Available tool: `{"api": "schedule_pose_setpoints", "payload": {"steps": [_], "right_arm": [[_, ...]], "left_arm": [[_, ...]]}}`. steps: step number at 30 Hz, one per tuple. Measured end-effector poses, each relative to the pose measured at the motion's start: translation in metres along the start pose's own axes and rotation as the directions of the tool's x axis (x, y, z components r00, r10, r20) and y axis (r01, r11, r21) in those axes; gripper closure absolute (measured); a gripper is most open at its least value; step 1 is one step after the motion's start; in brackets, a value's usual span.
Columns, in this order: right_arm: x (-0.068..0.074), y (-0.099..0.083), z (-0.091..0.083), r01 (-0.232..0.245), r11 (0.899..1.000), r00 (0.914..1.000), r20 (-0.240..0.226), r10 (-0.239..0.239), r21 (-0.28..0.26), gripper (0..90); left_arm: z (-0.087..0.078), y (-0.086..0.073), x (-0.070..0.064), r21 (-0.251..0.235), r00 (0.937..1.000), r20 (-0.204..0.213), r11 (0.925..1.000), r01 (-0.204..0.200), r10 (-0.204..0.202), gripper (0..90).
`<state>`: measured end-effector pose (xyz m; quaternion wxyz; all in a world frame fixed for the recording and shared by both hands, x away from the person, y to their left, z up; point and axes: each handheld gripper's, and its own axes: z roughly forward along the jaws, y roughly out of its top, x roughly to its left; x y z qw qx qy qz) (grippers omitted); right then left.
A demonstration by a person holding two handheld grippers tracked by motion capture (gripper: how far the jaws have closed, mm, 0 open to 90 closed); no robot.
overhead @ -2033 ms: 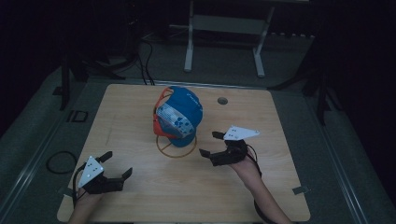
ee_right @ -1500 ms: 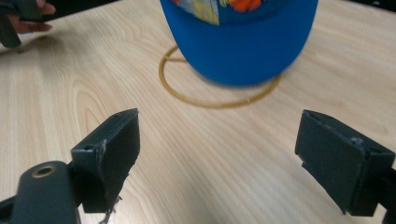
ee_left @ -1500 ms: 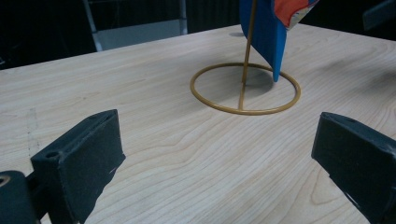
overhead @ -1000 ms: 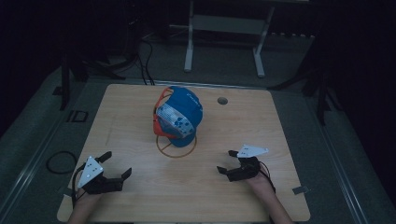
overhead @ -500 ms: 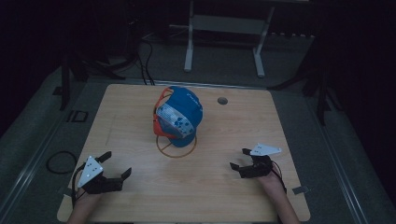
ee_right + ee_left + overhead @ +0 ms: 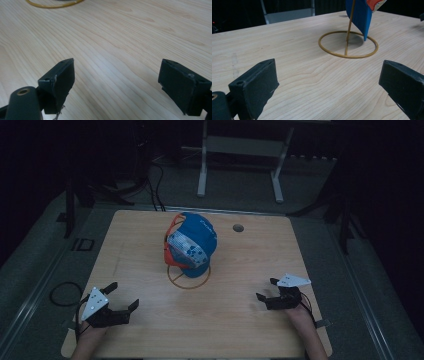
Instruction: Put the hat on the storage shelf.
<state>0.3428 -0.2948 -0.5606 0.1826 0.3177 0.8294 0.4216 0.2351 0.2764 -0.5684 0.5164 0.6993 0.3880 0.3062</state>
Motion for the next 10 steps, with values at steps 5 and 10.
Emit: {"api": "schedule_pose_setpoints", "payload": {"steps": [5,10], "right_arm": [[-0.0025,-0.0006,-0.0004,-0.009,1.0,0.9999,0.008,0.009,-0.009,13.8],[-0.003,-0.0008,0.0,-0.012,1.0,0.9999,0.012,0.012,-0.009,13.8]], "left_arm": [[0.0,-0.0005,-0.0002,0.001,1.0,0.0,1.0,0.001,-0.001,2.3],[-0.0005,-0.0007,0.0004,-0.002,1.0,-0.002,1.0,0.007,-0.007,2.3]]}}
